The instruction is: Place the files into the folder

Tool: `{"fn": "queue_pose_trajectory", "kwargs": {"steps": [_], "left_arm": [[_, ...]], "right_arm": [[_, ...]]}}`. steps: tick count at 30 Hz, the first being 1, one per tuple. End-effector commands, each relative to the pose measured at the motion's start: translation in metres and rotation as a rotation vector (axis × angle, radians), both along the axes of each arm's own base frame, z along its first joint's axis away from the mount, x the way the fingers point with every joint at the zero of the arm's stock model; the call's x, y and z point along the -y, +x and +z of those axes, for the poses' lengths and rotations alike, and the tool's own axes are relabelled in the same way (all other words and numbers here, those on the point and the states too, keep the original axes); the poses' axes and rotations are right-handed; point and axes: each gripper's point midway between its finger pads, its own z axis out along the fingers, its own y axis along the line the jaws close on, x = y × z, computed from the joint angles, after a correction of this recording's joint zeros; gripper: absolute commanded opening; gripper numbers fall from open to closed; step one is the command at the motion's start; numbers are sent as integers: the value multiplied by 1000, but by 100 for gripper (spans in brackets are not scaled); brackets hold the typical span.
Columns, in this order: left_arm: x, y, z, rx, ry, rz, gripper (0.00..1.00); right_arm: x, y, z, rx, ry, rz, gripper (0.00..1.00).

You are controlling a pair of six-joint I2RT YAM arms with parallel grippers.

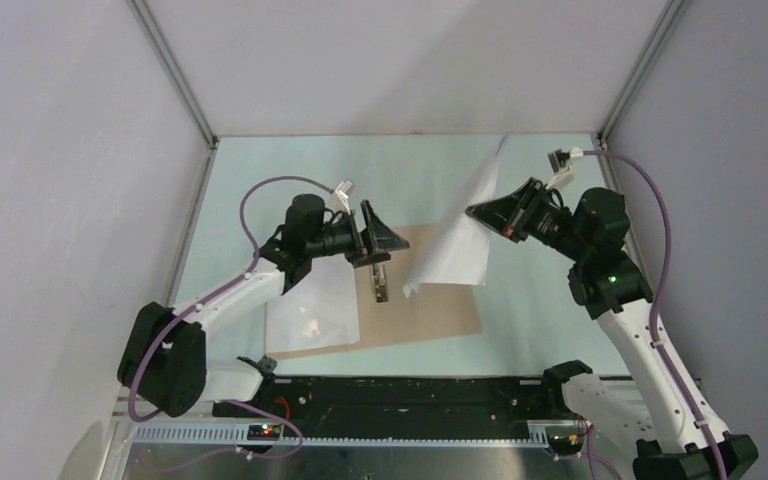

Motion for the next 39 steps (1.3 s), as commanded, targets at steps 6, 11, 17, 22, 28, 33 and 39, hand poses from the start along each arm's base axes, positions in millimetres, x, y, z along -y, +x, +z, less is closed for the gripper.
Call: {"fn": "queue_pose_trajectory", "kwargs": {"steps": [6, 11, 17, 22, 28, 33, 39], "left_arm": [[-11, 9, 150, 236, -517, -67, 100], [-16, -2, 186, 223, -698, -121, 100], [-19, -6, 190, 166, -782, -141, 100], [-20, -8, 195, 170, -791, -147, 100], [-20, -9, 196, 166, -800, -154, 100], [-21, -13, 206, 179, -812, -173, 100], [-28, -25, 225, 209, -847, -200, 100]], "right_arm": [[-15, -27, 123, 277, 295, 176, 0], [-23, -32, 148, 342, 390, 261, 0], [-41, -38, 164, 367, 423, 351, 0], [-51, -49, 178, 405, 424, 389, 0], [-61, -54, 187, 417, 409, 416, 0], [-70, -55, 187, 412, 403, 439, 0], [-69, -42, 150, 338, 292, 386, 0]]}}
